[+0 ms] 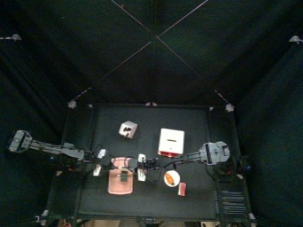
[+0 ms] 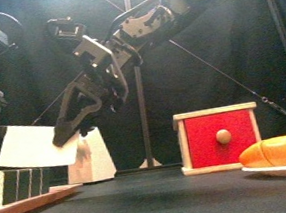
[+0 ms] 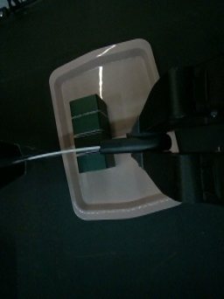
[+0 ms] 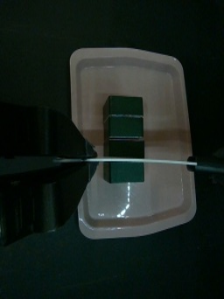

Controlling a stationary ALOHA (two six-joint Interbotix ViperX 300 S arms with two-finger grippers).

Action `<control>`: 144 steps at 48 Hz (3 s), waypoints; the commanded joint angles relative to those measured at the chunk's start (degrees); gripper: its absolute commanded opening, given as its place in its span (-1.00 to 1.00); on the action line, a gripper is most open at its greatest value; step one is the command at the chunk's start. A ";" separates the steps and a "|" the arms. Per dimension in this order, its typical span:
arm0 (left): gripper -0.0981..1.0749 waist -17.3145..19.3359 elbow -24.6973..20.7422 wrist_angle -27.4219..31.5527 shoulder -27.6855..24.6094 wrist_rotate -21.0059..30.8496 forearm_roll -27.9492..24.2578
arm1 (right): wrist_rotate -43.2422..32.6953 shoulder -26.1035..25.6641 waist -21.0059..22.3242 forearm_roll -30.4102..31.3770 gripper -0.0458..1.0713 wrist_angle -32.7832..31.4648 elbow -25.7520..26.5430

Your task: Cut sushi roll

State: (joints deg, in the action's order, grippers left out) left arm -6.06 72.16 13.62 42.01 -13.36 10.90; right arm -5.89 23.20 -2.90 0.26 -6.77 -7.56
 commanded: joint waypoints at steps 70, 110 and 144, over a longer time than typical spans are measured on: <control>-0.19 0.26 -0.62 -1.49 -1.23 -0.09 2.37 | 0.18 -1.93 1.58 -0.18 -0.49 1.67 1.14; -0.19 1.85 0.00 -1.32 -0.88 0.00 0.97 | 0.18 -2.20 1.76 0.00 -0.49 1.67 0.79; -0.19 0.18 -0.79 -1.49 -7.47 -0.18 5.27 | 0.18 -0.70 1.58 -0.44 -0.49 1.67 0.09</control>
State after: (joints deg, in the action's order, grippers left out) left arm -5.71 72.95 12.57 35.51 -13.45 16.08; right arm -5.80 23.91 -1.85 -0.09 -6.15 -8.35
